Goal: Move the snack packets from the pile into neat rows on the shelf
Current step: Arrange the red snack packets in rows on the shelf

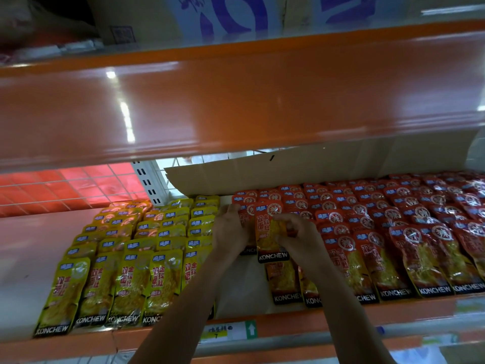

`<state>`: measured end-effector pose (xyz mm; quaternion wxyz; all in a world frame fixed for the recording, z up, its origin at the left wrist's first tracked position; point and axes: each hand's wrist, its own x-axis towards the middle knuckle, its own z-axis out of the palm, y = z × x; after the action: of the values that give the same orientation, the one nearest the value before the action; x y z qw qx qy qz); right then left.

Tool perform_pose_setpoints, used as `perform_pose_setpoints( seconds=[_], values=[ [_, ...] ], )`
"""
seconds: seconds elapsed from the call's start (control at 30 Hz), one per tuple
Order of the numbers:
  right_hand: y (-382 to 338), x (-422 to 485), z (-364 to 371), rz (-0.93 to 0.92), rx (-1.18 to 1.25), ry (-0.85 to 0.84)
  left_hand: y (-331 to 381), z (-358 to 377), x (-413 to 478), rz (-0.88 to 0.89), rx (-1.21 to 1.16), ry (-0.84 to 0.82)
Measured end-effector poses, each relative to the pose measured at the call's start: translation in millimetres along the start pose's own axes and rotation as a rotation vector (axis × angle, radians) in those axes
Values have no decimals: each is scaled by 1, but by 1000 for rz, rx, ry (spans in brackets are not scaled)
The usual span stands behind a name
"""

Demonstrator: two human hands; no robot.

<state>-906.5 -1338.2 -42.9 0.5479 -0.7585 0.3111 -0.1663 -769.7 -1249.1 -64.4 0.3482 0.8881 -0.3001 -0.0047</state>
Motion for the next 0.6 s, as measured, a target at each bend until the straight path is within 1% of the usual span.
perform_pose_setpoints(
  seconds=[0.07, 0.1, 0.2, 0.27, 0.33, 0.43, 0.6],
  values=[
    [-1, 1, 5, -6, -2, 7, 5, -5, -7, 34, -88, 99],
    [-2, 2, 8, -3, -3, 13, 9, -8, -10, 14, -142, 93],
    [-1, 4, 16, 23, 18, 35, 12, -12, -14, -91, -300, -30],
    [-4, 4, 20, 6, -50, 31, 5, -13, -15, -119, -354, -35],
    [-7, 3, 21, -40, -176, 52, 0, -17, -16, -103, -343, 4],
    [-5, 5, 22, -113, -358, 109, -4, -23, -22, -85, -245, 34],
    [0, 7, 25, -146, -453, 122, -5, -20, -28, -67, -115, 32]
  ],
)
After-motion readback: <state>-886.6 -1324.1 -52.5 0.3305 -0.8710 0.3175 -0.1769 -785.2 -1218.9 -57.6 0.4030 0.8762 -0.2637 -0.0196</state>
